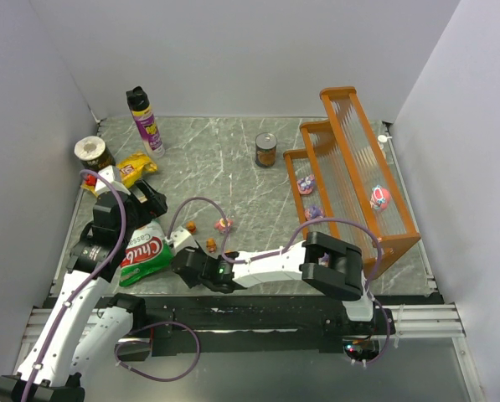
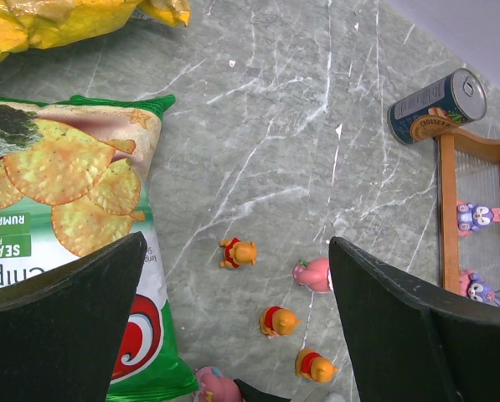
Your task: Place and organize the plastic toys onto the shelf
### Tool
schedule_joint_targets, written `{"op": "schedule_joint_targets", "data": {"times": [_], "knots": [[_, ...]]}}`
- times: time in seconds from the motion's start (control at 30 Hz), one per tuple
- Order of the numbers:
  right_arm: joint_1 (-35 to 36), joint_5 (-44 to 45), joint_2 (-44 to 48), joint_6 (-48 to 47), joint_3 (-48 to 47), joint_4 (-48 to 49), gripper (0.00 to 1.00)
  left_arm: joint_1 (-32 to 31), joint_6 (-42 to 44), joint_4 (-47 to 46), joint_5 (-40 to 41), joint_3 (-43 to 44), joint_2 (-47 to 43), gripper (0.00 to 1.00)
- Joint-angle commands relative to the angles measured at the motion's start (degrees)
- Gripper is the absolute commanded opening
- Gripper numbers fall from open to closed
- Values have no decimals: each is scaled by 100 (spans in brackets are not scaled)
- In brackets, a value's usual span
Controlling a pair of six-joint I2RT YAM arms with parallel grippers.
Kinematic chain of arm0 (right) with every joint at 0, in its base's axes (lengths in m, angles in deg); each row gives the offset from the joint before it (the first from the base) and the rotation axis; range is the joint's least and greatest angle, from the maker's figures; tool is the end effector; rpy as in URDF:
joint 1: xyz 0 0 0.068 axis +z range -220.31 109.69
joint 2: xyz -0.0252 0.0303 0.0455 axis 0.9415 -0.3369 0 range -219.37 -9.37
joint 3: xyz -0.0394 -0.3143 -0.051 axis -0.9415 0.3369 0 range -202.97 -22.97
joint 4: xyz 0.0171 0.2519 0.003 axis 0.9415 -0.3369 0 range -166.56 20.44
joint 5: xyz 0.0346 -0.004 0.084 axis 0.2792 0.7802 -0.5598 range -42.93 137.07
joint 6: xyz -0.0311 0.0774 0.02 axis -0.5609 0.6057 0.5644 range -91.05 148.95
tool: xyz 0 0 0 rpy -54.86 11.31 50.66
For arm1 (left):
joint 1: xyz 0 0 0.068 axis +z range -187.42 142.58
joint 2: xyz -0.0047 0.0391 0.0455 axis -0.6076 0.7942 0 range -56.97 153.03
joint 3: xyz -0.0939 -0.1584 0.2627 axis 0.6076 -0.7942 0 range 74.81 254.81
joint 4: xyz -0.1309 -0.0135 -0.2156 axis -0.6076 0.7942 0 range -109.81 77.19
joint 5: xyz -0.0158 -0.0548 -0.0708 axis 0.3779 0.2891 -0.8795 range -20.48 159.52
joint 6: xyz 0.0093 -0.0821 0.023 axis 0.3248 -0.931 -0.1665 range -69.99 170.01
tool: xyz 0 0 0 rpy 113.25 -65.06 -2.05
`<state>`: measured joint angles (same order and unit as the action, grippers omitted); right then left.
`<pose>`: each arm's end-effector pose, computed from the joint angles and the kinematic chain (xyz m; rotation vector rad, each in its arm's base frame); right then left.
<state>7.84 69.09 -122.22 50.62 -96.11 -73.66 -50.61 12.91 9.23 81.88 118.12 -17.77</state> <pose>0.1233 0.4495 0.1983 -0.9215 2.1193 0.4627 0.1419 -0.0166 0.3259 -0.5514 1.9350 -0.3474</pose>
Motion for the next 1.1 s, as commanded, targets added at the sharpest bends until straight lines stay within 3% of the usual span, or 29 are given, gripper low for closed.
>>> {"op": "schedule_joint_targets", "data": {"times": [0.0, 0.17, 0.6, 0.77, 1.07], "knots": [[7, 232, 132, 31, -156, -100, 16, 27, -8, -3, 56, 116, -35, 96], [-1, 407, 527, -233, -436, -748, 0, 18, 10, -3, 21, 116, 0, 96], [-739, 742, 2688, -946, -1562, -3463, 0, 27, 28, -3, -14, 116, -35, 96], [-1117, 1023, 3278, -1007, -2054, -4098, 0, 36, 28, -30, -49, 108, -18, 96], [-2426, 1262, 3771, -1200, -3065, -5109, 0, 36, 45, -21, -129, 116, 61, 96]]}}
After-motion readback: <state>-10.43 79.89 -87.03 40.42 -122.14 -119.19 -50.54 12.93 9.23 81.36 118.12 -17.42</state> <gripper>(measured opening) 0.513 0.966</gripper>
